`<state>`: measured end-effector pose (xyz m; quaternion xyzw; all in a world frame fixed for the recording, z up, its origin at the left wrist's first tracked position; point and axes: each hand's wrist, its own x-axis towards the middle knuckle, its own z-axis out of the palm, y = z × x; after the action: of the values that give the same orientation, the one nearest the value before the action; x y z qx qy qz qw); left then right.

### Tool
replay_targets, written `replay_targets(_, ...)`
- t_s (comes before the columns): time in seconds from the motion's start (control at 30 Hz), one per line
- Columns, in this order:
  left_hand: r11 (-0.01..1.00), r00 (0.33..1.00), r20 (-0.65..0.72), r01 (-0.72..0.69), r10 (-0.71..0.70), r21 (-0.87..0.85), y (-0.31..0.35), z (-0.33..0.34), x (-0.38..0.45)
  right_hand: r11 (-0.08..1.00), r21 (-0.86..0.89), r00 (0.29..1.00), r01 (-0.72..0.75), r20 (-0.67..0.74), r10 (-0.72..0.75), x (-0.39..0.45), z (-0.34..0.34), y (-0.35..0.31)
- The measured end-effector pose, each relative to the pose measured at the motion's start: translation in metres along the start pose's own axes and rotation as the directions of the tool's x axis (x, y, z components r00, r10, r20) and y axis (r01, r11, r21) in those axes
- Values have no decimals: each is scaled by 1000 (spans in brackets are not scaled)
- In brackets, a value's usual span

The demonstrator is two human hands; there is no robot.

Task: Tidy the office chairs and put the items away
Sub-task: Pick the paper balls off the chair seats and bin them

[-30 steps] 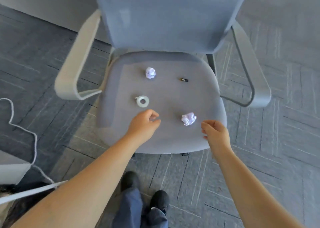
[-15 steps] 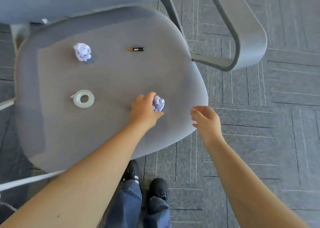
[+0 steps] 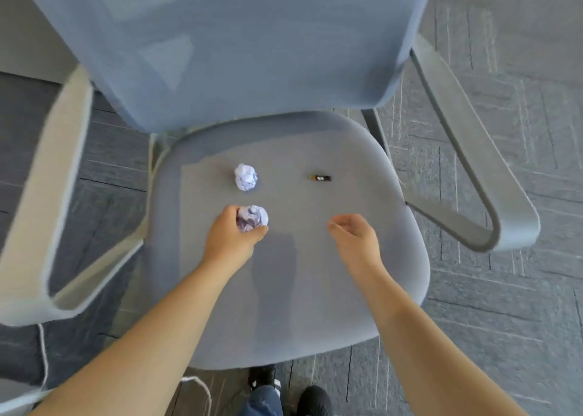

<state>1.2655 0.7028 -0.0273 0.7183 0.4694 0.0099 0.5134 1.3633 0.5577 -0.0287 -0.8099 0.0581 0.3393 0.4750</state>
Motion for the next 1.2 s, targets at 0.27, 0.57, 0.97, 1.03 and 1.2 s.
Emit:
replay_targets(0.27, 990, 981, -147, 119, -129, -77, -27, -58, 41, 968, -197, 978, 152, 174, -118, 33, 78, -54)
replay_targets(0.57, 983, 970, -186, 136, -158, -127, -62, -48, 91, 843, -423, 923, 332, 329, -199, 104, 146, -52)
replay_targets(0.97, 958, 948, -249, 132, -197, -256, -29, -54, 73, 847, -313, 860, 429, 428, -277, 98, 129, -105)
replay_targets(1.03, 956, 934, -305, 99, -184, -276, -6, -67, 58, 855, -264, 839, 447, 455, -298, 77, 122, -129)
replay_targets(1.2, 949, 926, -359, -2, -117, -314, 46, -118, 9, 832, -160, 764, 531, 515, -389, 13, 114, -187)
